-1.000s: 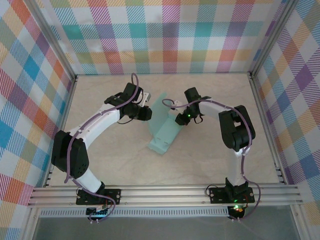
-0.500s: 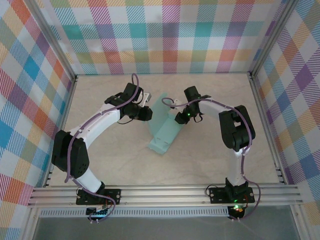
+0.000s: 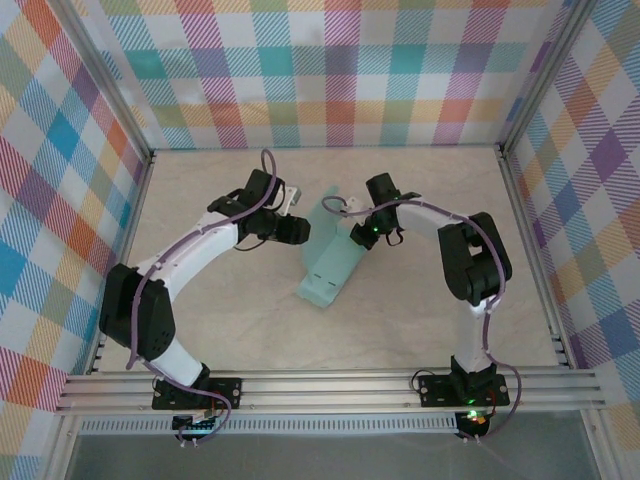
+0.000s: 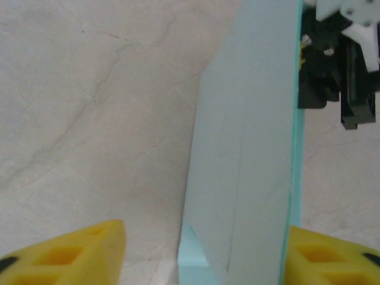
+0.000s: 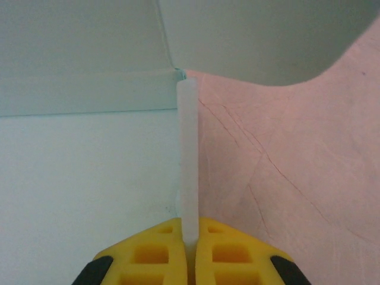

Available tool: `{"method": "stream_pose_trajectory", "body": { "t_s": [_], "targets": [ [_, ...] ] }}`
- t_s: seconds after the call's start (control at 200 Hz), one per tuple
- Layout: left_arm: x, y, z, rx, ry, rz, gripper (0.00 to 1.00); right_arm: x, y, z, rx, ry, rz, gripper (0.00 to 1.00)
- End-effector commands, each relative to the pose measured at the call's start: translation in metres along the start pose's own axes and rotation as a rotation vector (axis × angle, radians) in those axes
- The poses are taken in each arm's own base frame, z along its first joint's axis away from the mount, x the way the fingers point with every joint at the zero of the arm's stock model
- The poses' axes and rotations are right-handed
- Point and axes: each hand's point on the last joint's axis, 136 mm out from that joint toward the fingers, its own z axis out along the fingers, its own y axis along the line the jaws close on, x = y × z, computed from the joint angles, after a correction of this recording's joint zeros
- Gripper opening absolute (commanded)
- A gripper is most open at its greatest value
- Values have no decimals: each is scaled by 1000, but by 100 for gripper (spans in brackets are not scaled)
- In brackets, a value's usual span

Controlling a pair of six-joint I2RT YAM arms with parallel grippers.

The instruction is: Fold the paper box

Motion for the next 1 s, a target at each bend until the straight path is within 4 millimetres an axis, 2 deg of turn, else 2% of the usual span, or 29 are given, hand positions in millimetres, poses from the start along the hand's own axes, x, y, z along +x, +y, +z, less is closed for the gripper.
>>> {"method": "stream_pose_trajectory", "body": {
  "t_s": [0.0, 0.045, 0.115, 0.27, 0.38, 0.45, 0.475, 0.51, 0.605, 0.705, 0.77, 0.855, 0.91, 0.96, 0.995],
  "targets": [
    [-20, -1, -25, -19, -128, -4, 73, -4, -20, -17, 172, -19, 107, 0],
    [-23, 2, -30, -39, -154, -19, 81, -4, -29, -23, 229, -24, 176, 0],
    [-27, 10, -36, -69, -182, -68, 92, -6, -29, -30, 260, -47, 260, 0],
    [-27, 31, -44, -96, -245, -227, 100, -6, -23, -44, 336, -116, 469, 0],
    [-14, 40, -48, -107, -262, -285, 100, 9, -22, -47, 393, -119, 636, 0],
    [-4, 23, -48, -43, -260, -170, 100, 15, -18, -48, 418, -122, 674, 0],
    [1, 14, -48, -24, -261, -93, 96, 16, -15, -47, 413, -119, 672, 0],
    [12, 6, -46, -33, -256, 2, 92, 17, -13, -46, 408, -110, 676, 0],
    [38, -16, -45, -50, -263, 215, 91, 21, -6, -42, 381, -82, 689, 0],
    [48, -45, -44, -3, -324, 394, 91, 24, -1, -40, 354, -67, 680, 0],
    [56, -61, -33, 49, -326, 495, 96, 23, 6, -36, 315, -59, 652, 0],
    [62, -73, -16, 95, -315, 558, 96, 18, 20, -31, 212, -61, 593, 0],
    [62, -76, -4, 114, -285, 567, 90, 19, 27, -28, 168, -37, 565, 0],
    [62, -79, 7, 123, -250, 578, 75, 20, 32, -26, 136, -24, 551, 0],
    [61, -79, 15, 122, -225, 583, 70, 21, 35, -26, 118, -14, 549, 0]
  ]
}}
